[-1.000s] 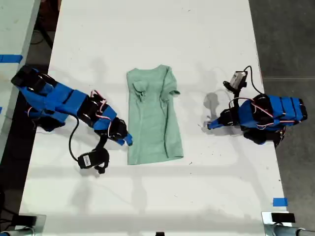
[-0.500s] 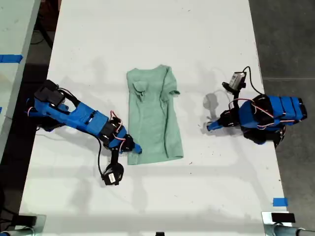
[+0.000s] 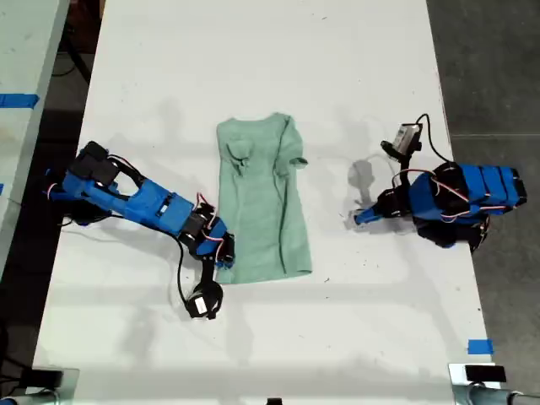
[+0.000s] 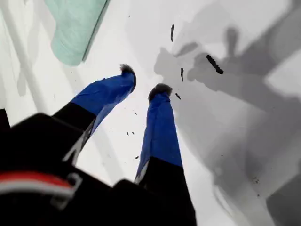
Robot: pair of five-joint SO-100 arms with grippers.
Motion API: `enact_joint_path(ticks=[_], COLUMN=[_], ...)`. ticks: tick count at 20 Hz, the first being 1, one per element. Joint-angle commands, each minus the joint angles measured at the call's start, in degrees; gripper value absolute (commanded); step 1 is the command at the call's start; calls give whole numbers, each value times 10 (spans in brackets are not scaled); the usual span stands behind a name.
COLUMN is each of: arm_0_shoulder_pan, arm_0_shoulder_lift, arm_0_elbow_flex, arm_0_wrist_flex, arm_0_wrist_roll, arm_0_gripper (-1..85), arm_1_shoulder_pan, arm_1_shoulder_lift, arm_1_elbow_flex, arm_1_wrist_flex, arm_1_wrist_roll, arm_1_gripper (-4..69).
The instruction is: Fold t shirt
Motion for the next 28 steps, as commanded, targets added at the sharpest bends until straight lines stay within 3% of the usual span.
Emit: enact_joint_path(ticks=[1, 5, 9, 16, 22, 23, 24, 26, 28], arm_0_shoulder_pan=[5, 5, -30, -77, -34, -30, -27, -25, -26], arm_0_shoulder_lift=[4, 4, 42, -58, -199, -200, -194, -167, -134], arm_0_elbow_flex=[-81, -222, -216, -214, -215, -215, -216, -219, -219], arm_0_wrist_flex=[12, 60, 23, -127, -290, -293, -272, -181, -126], arm_0_wrist_roll=[10, 29, 63, 122, 100, 100, 73, -2, -1], arm_0_gripper=[-2, -2, -2, -2, -2, 11, 89, 215, 247], arm_1_shoulder_pan=[-4, -3, -1, 1, 0, 0, 1, 2, 0], arm_1_shoulder_lift=[-4, -4, -4, -4, -4, -4, -4, -4, -4], arm_1_elbow_flex=[1, 1, 1, 1, 1, 1, 1, 1, 1], arm_1_wrist_flex=[4, 4, 4, 4, 4, 4, 4, 4, 4], arm_1_wrist_roll=[0, -1, -2, -4, -9, -9, -10, -10, -8], arm_1_gripper=[103, 104, 106, 106, 106, 107, 108, 116, 124])
